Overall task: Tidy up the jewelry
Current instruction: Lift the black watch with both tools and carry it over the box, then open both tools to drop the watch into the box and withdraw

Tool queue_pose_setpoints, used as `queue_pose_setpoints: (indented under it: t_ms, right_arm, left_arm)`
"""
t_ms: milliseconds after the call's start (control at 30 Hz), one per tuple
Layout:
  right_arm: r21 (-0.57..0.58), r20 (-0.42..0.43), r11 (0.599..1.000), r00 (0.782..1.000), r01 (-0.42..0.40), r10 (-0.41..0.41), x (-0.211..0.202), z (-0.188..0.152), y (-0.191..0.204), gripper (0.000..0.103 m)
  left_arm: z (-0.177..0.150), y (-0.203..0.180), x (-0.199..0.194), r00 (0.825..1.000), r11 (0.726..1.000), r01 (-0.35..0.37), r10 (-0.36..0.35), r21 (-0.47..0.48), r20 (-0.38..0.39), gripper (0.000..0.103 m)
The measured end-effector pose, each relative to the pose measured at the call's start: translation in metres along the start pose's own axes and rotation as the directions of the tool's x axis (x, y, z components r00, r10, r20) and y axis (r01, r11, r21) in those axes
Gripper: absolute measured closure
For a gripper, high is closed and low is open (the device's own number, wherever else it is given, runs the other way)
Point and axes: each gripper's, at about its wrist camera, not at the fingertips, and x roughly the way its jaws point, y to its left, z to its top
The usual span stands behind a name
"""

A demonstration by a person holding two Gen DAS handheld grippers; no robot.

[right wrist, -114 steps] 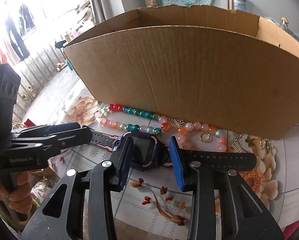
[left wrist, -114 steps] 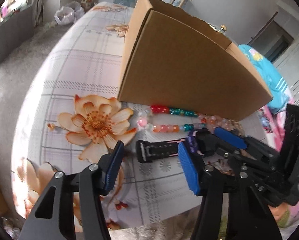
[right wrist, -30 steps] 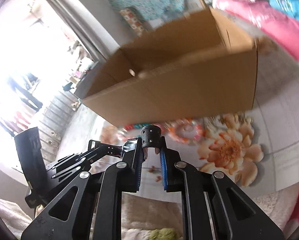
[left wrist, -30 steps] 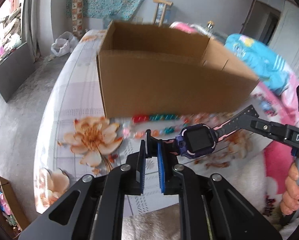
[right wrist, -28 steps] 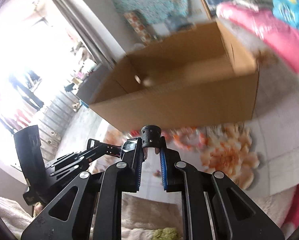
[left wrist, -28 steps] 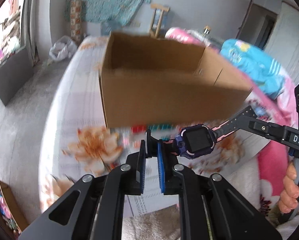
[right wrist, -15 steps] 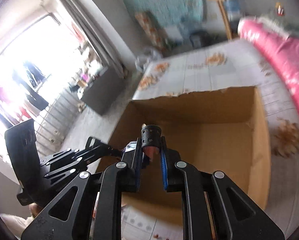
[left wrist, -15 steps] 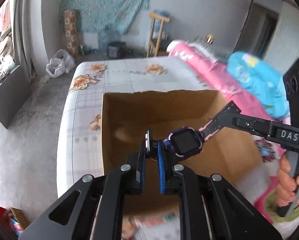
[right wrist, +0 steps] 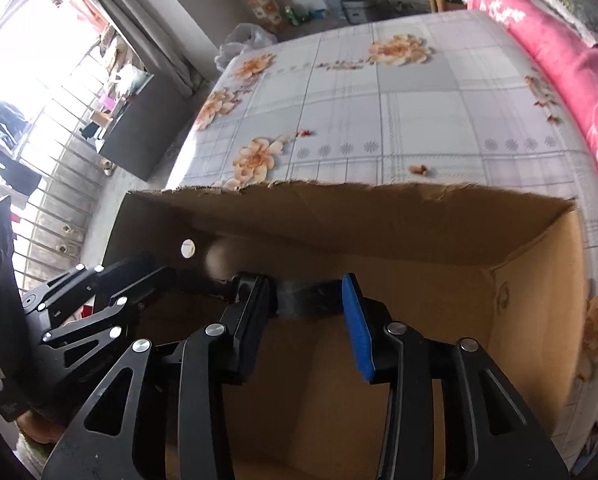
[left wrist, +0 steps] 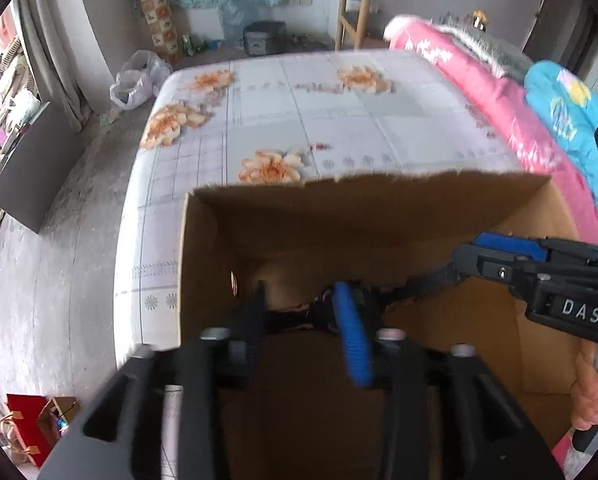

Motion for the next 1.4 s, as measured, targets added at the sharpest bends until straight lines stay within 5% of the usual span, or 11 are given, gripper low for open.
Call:
queue_pose_setpoints:
  t_ms: [333,633,800,967,1133,1400]
  right_arm:
    - [-0.038,0.205,0.999,0.978,-0.030,0.037,-0.073,-0.028,-0.008,0.064]
    - [-0.072,0.321,0.969,0.915,-0.235,0.246,-0.133,-0.143,-0.014,0.062]
    - [-0.049,0.240,0.970,0.940,-0.237,0.242,-0.106,-0.201,-0.011,0.062]
    - [-0.022,0.145,0.984,0.973,-0.177,0.179,-0.060,-0.219,0.001,0.066]
    - [-0.021,0.117,0.989,0.982,-0.146,0.148,-0.037,-0.212,0.017,0.068]
    - [-0.031,0.119,0.995,0.988,-0.095,0.098,-0.032,-0.214,0.028,0.067]
  left_arm:
    - [-0.030,0.022,-0.069,0.982,0.998,0.009,0.002,-0.057,0.187,0.026]
    - [-0.118,0.054,-0.109,0.967,0.977,0.063,-0.009,-0.204,0.254,0.018]
    - [-0.171,0.056,-0.115,0.961,0.971,0.089,-0.025,-0.222,0.275,0.015]
    - [-0.210,0.041,-0.086,0.982,0.980,0.017,0.020,-0.196,0.186,0.010]
    - [-0.214,0.020,-0.045,0.991,0.984,-0.033,0.055,-0.172,0.121,0.010]
    - [-0.206,-0.011,0.000,0.981,0.984,-0.176,0.179,-0.034,0.081,0.010]
